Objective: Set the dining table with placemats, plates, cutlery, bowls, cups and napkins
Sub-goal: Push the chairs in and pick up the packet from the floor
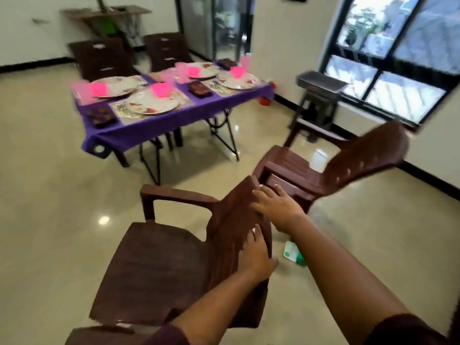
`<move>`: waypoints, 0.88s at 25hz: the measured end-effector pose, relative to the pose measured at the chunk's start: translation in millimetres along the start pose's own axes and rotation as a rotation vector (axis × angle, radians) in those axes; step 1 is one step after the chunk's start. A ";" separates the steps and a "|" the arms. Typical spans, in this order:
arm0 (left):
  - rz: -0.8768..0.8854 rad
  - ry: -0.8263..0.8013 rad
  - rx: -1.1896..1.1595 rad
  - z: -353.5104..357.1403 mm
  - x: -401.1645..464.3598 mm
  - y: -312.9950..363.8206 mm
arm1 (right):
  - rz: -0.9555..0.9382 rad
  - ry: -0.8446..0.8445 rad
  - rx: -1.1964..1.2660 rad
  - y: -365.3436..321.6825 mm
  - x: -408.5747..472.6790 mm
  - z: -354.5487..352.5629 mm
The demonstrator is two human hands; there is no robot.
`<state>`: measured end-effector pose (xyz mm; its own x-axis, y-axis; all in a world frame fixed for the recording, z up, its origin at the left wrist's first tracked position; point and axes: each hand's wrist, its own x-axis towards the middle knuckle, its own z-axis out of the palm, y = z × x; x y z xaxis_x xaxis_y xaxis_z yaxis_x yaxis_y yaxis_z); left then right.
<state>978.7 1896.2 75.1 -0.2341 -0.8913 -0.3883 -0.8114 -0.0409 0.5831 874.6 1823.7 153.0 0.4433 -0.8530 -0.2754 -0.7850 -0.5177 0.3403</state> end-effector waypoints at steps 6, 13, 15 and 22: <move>-0.067 0.070 -0.005 -2.7 0.2 11.2 | -0.311 -0.063 -0.176 30.5 55.6 12.5; -0.076 0.013 0.069 -42.3 1.0 3.8 | -0.311 0.066 -0.129 27.3 65.9 37.9; -0.097 -0.056 0.078 -56.3 -1.7 -7.2 | -0.317 0.090 -0.119 20.1 66.0 36.0; -0.145 0.001 0.347 -103.4 -15.5 -78.6 | -0.464 0.202 -0.090 -22.5 82.4 27.1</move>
<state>1101.5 1866.5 109.1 -0.1035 -0.8878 -0.4484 -0.9694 -0.0109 0.2453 917.1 1766.8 98.3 0.8175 -0.5236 -0.2398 -0.4498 -0.8406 0.3018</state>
